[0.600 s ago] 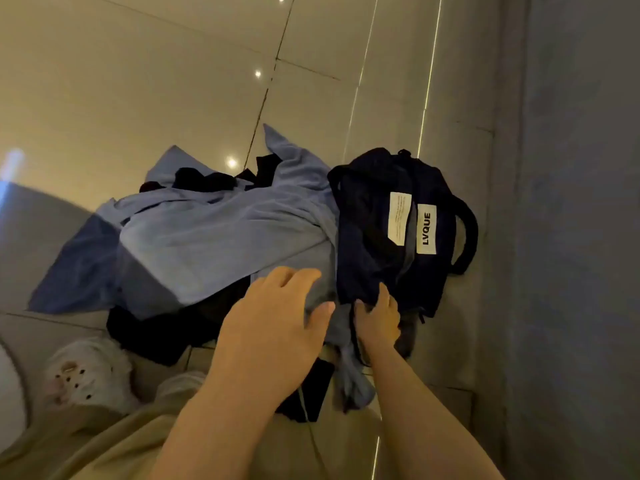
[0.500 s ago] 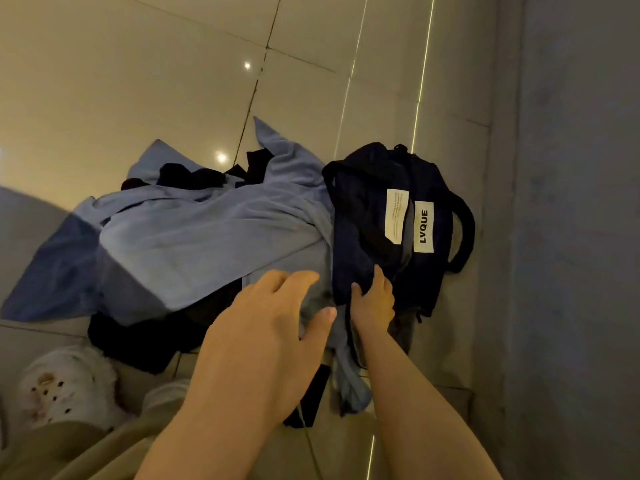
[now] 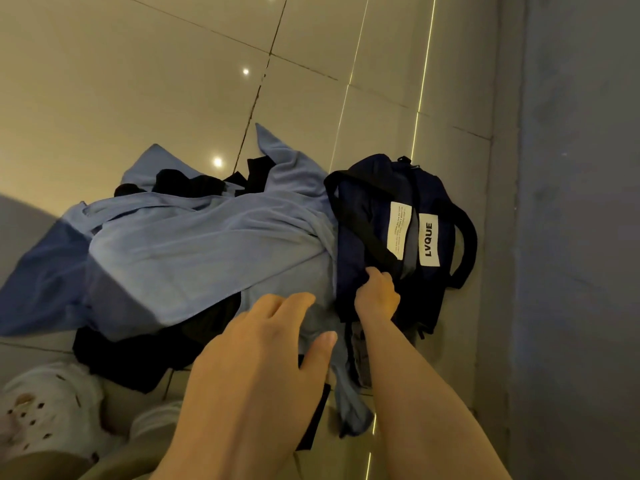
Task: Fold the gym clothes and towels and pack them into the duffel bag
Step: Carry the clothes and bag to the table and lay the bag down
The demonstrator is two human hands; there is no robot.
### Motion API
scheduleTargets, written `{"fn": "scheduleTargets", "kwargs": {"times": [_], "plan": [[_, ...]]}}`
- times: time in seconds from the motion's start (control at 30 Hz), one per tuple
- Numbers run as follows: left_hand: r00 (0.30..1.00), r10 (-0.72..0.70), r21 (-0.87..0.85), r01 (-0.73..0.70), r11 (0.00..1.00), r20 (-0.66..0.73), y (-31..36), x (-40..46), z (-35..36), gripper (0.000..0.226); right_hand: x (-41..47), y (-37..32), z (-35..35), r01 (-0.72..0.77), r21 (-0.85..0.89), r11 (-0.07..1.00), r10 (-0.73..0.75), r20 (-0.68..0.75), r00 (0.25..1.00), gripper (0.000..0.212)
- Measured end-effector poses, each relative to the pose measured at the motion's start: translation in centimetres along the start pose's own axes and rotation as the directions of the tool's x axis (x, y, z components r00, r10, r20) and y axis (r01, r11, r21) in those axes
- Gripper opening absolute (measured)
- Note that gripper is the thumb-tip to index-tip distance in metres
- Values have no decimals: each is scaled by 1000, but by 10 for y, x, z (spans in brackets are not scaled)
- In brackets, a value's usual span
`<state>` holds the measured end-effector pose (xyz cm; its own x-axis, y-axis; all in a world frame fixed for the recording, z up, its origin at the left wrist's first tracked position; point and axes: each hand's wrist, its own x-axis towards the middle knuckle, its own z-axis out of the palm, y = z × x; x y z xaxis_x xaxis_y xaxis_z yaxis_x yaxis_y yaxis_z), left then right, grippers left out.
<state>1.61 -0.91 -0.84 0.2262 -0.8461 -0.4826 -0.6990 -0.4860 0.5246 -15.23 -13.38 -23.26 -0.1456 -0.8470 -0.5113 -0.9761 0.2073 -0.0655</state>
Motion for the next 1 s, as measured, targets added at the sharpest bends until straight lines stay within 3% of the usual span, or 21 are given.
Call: {"fn": "scheduleTargets", "kwargs": {"times": [0.13, 0.4, 0.63, 0.83, 1.0], "plan": [[1000, -9, -19, 9, 1000, 16, -8, 3, 3, 50, -16, 6, -28, 70, -22, 997, -72, -84, 994, 45], [996, -75, -185, 81, 979, 41, -19, 1, -4, 49, -56, -3, -124, 212, 194, 958, -144, -313, 939, 35], [988, -116, -308, 80, 948, -100, -27, -38, -26, 43, -119, -62, -189, 380, 189, 905, -251, -483, 839, 32], [932, -273, -433, 150, 889, -238, -56, -77, -43, 35, -213, -114, -144, 527, 237, 816, -419, -386, 822, 30], [926, -333, -417, 234, 878, -181, -80, -86, -39, 35, -240, -122, -60, 520, 202, 830, -521, -53, 852, 33]]}}
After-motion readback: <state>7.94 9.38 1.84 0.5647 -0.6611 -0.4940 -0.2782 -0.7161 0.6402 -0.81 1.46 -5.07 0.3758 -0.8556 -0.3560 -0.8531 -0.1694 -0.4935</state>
